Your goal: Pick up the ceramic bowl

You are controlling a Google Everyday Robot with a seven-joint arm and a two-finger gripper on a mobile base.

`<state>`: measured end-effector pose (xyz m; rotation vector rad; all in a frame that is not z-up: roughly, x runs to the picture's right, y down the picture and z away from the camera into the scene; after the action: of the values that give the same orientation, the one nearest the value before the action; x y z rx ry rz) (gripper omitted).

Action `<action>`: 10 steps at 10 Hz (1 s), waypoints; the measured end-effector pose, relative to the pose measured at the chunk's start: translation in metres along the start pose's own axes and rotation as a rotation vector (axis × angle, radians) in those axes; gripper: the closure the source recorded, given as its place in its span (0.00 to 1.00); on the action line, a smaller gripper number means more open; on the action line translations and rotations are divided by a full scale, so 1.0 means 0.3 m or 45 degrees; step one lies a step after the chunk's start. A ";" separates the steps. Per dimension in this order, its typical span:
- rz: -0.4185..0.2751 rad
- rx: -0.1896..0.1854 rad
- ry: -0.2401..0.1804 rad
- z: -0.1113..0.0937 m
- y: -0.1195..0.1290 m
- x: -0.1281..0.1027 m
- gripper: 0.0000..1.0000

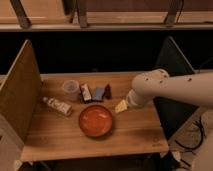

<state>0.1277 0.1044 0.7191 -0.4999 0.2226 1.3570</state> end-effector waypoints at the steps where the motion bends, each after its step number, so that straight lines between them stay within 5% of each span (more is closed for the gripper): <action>1: 0.001 0.000 0.004 0.005 -0.001 0.004 0.20; 2: 0.009 -0.008 0.012 0.022 0.002 0.017 0.20; 7: 0.085 -0.124 0.251 0.366 0.108 0.243 0.20; 10: 0.049 -0.122 0.310 0.469 0.148 0.227 0.20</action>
<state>0.0807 0.2353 0.8032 -0.7458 0.3690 1.3480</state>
